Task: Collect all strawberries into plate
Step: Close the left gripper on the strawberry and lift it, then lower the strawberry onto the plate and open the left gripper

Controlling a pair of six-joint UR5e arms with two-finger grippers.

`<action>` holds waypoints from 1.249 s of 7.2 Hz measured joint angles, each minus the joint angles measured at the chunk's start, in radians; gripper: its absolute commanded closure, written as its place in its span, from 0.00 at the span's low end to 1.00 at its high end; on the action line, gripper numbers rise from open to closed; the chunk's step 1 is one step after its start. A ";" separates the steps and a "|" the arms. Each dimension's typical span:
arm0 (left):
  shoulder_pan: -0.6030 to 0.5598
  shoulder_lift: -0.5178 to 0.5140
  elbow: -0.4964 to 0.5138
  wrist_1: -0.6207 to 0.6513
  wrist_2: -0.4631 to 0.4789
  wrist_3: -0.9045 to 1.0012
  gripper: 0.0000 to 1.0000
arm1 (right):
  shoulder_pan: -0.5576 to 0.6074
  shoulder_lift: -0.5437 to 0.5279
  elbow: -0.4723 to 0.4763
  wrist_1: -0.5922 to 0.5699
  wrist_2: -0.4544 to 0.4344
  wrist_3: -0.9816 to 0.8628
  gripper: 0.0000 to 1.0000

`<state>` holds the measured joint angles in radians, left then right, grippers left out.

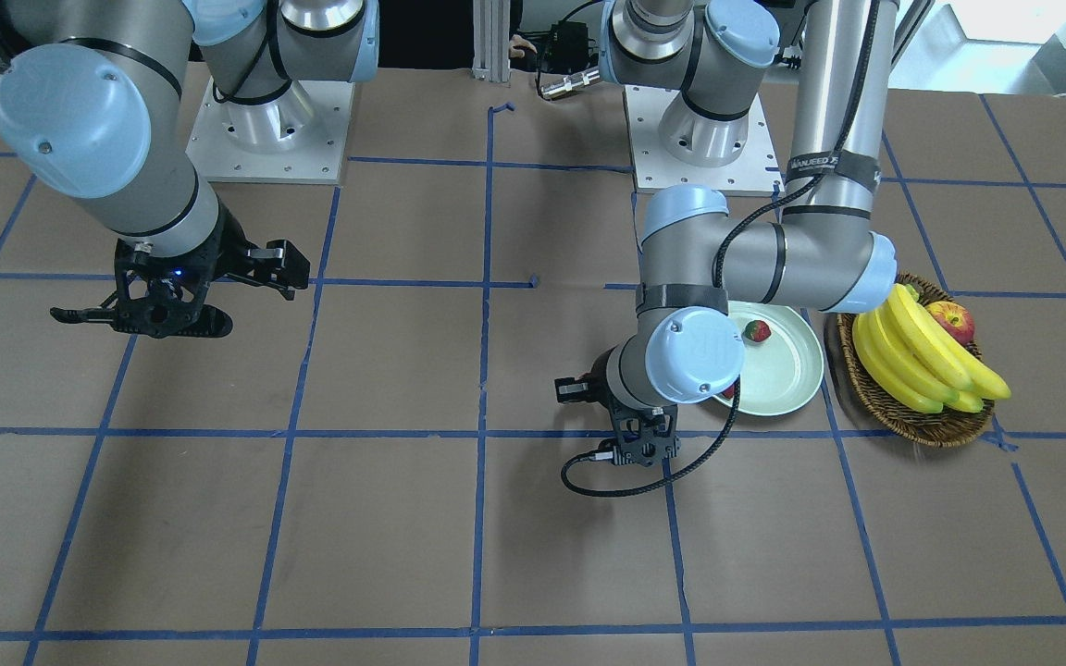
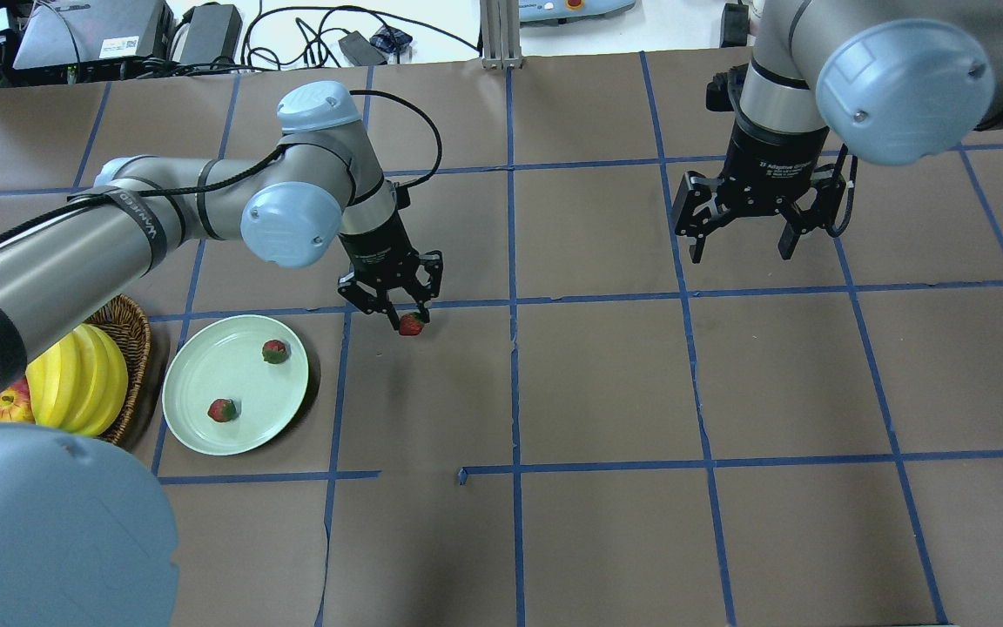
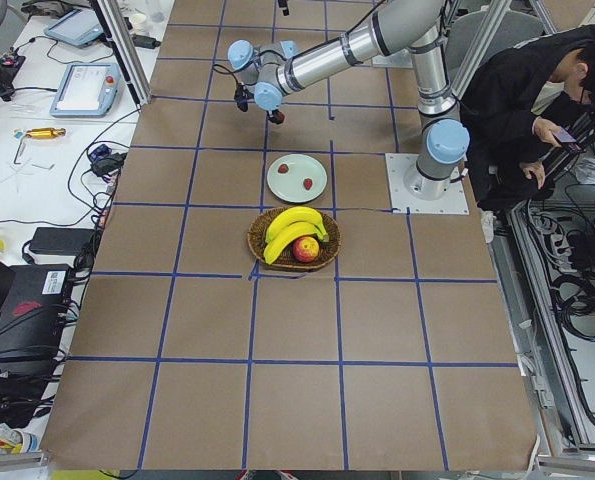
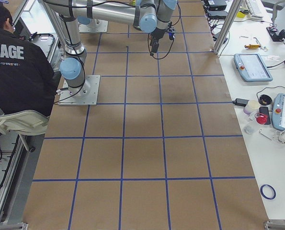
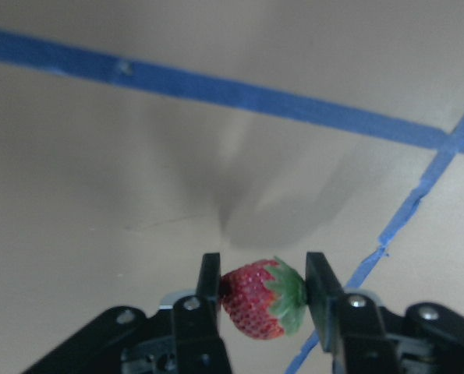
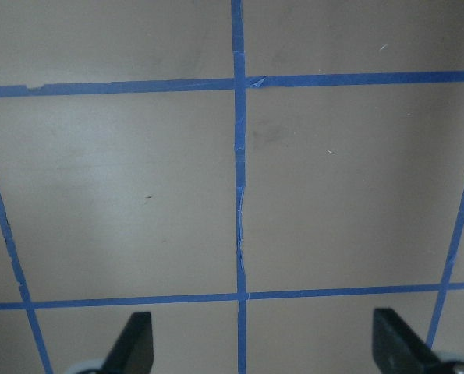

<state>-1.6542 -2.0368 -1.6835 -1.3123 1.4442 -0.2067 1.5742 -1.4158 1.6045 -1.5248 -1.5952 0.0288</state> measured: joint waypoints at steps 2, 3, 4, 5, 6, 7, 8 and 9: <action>0.092 0.037 -0.005 -0.065 0.107 0.129 1.00 | 0.000 0.000 0.000 0.000 -0.004 0.000 0.00; 0.127 0.051 -0.006 -0.092 0.140 0.183 1.00 | 0.000 0.000 0.000 0.000 -0.011 0.000 0.00; 0.152 0.059 -0.008 -0.106 0.177 0.241 1.00 | 0.000 0.000 0.000 0.000 -0.016 0.000 0.00; 0.172 0.059 -0.010 -0.111 0.201 0.298 1.00 | 0.000 0.000 0.000 0.000 -0.019 0.000 0.00; 0.187 0.058 -0.016 -0.114 0.218 0.334 0.38 | 0.000 0.000 0.000 0.000 -0.019 0.000 0.00; 0.195 0.057 -0.034 -0.115 0.243 0.352 0.00 | 0.000 0.001 0.000 0.000 -0.019 0.000 0.00; 0.198 0.059 -0.059 -0.115 0.269 0.375 0.00 | 0.000 0.002 0.000 0.001 -0.018 0.000 0.00; 0.199 0.062 -0.076 -0.120 0.281 0.398 0.00 | 0.000 0.004 0.001 0.001 -0.018 0.000 0.00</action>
<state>-1.4552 -1.9751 -1.7598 -1.4321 1.7248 0.1917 1.5739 -1.4118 1.6055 -1.5235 -1.6132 0.0291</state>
